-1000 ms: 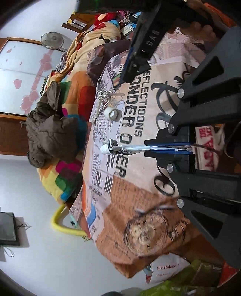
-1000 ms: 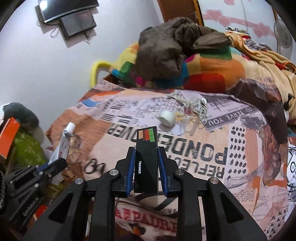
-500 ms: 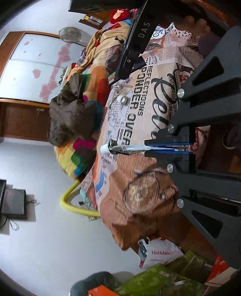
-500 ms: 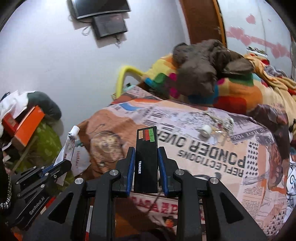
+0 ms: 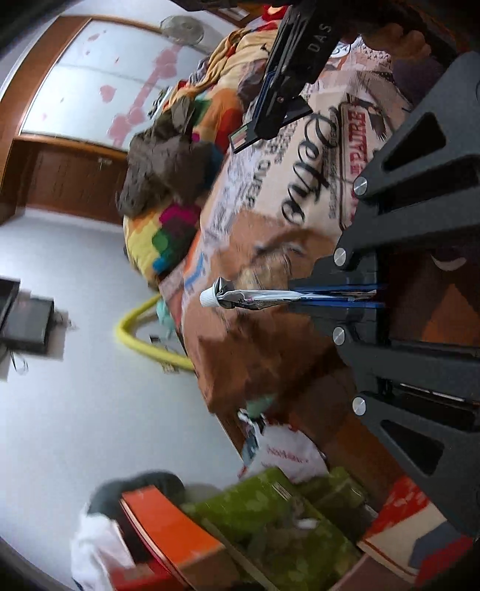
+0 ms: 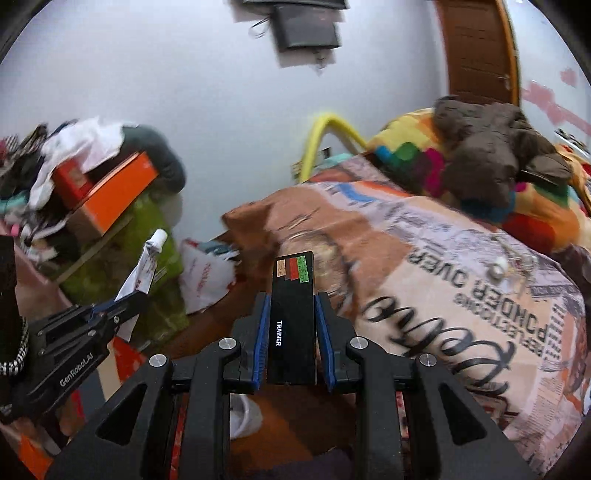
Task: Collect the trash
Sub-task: 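Carry the toothpaste tube and black card with both tools over the white bin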
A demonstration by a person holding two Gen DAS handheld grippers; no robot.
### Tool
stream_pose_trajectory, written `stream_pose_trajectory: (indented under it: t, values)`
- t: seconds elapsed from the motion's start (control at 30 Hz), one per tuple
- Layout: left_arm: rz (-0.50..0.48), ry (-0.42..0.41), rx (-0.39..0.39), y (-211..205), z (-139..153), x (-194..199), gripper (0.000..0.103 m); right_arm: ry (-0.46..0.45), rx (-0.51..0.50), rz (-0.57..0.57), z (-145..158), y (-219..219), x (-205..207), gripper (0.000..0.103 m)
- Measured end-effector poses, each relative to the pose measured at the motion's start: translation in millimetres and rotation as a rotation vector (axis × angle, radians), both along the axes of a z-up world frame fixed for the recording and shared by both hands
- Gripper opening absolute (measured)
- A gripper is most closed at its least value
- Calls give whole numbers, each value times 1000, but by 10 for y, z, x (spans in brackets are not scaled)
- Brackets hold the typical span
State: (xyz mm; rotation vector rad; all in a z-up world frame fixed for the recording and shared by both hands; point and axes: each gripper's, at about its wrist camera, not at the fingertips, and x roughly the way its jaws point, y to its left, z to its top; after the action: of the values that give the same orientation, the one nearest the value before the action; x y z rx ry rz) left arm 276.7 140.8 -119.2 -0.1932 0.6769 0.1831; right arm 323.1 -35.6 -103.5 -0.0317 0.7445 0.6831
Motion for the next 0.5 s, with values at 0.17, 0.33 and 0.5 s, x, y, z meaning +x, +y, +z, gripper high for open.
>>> stream_pose_trajectory:
  t: [0.17,0.33,0.5]
  values:
    - [69,33,-2,326,-181,-328,2,32,-38,99,-162,430,-201,22]
    - [134,76,-36,643,-441,-595,2,45,-90,198,-331,837,-406,22]
    - [204,128,-95,946,-809,-856,2,81,-141,275,-549,1162,-542,22]
